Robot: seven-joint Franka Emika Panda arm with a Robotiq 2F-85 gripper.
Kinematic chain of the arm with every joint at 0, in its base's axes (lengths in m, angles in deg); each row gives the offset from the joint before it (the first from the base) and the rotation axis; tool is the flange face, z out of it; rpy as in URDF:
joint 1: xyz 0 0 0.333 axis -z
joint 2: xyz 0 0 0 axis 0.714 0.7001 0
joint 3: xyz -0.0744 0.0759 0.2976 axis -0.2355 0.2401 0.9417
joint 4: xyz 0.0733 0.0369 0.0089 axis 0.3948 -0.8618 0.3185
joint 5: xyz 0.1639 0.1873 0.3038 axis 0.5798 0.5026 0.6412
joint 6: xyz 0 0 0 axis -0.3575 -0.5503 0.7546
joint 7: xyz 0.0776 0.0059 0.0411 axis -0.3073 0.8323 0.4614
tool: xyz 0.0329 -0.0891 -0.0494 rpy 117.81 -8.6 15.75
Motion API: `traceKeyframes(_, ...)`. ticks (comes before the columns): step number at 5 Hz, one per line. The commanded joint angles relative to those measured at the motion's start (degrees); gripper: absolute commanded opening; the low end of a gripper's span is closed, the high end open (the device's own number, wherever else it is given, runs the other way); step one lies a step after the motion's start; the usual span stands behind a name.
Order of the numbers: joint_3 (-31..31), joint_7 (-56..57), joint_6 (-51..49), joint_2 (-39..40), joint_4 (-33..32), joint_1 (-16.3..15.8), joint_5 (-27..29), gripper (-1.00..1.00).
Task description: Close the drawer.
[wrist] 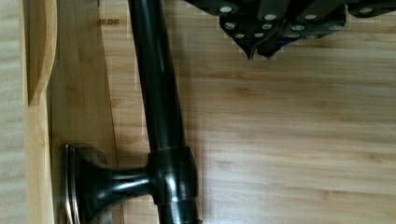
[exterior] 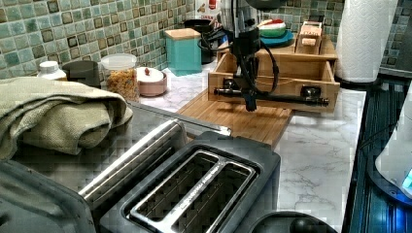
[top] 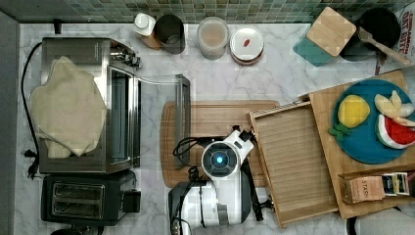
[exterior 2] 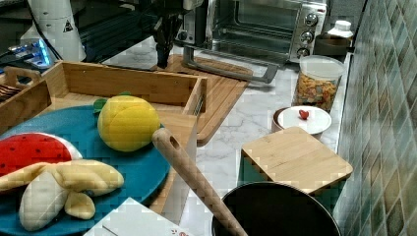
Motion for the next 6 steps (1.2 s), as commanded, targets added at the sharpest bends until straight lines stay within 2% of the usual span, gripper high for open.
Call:
traceKeyframes(1, -4.10, 11.96, 1.42, 3.43, 2.54, 3.02, -4.97, -1.00)
traceKeyframes(4, -6.87, 20.08, 0.59, 5.86, 8.32, 8.57, -8.10, -1.00)
traceKeyframes(5, -9.51, 24.40, -3.85, 7.70, 14.50, 10.07, -8.73, -1.00)
traceKeyframes(6, -12.52, 32.49, -6.76, 12.80, 22.36, 11.92, -6.40, -1.00)
